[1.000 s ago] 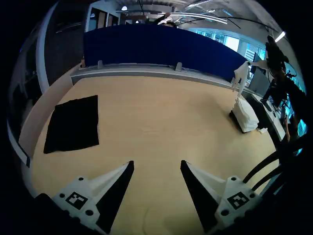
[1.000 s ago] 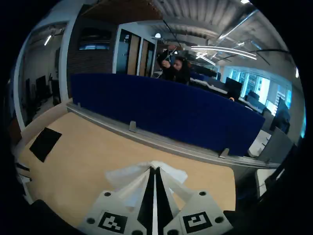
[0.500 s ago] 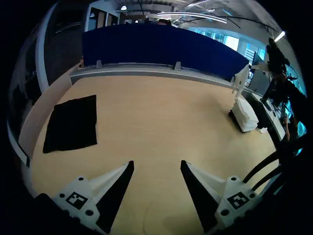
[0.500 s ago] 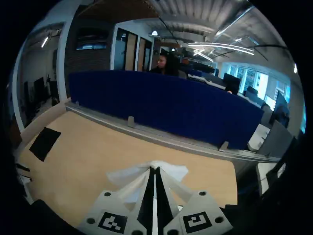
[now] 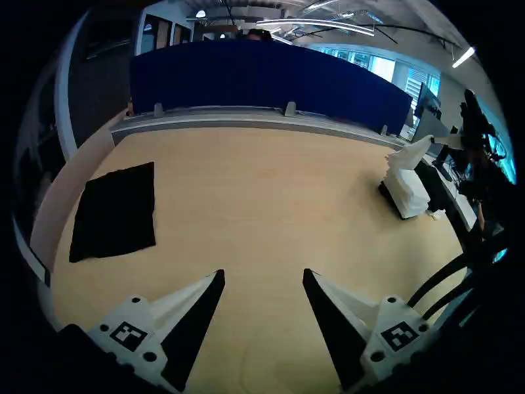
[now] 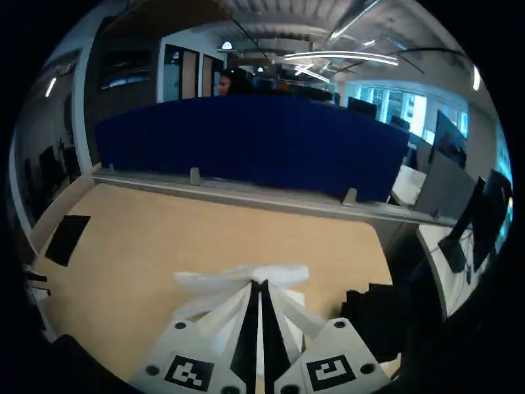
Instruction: Fold towel
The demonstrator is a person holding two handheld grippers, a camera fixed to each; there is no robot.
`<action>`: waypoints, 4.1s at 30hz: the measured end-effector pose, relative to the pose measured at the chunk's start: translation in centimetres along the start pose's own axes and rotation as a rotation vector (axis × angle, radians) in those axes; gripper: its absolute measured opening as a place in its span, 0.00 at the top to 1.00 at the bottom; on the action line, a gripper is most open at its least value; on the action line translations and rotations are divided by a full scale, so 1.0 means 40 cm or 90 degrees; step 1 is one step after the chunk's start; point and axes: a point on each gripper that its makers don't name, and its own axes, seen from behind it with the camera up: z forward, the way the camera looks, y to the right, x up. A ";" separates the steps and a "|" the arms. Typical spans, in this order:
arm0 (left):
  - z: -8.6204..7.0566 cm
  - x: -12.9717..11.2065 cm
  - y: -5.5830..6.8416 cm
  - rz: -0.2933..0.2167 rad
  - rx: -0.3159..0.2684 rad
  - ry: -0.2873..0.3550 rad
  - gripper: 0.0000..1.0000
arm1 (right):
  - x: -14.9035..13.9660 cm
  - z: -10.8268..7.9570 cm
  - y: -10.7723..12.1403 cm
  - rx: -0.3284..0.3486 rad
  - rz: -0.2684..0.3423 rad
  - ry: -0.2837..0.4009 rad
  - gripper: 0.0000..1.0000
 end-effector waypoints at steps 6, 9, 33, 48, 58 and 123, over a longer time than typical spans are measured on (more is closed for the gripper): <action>-0.003 0.001 0.005 0.007 -0.002 -0.002 0.12 | -0.140 -0.006 0.059 -0.035 0.055 -0.044 0.98; -0.002 -0.001 0.007 0.010 -0.002 -0.003 0.12 | -0.200 -0.002 0.078 -0.047 0.083 -0.063 0.98; -0.009 -0.003 0.008 0.014 0.006 -0.003 0.12 | -0.448 0.073 0.120 -0.107 0.137 -0.176 0.96; -0.004 0.011 0.021 0.021 -0.001 -0.001 0.12 | -0.434 0.024 0.144 -0.132 0.127 -0.141 0.30; -0.001 0.017 0.030 0.024 -0.006 -0.001 0.12 | -0.392 0.001 0.127 -0.122 0.127 -0.105 0.04; -0.022 -0.004 -0.009 -0.005 0.021 0.001 0.12 | -0.115 0.233 -0.019 -0.015 0.054 -0.060 0.00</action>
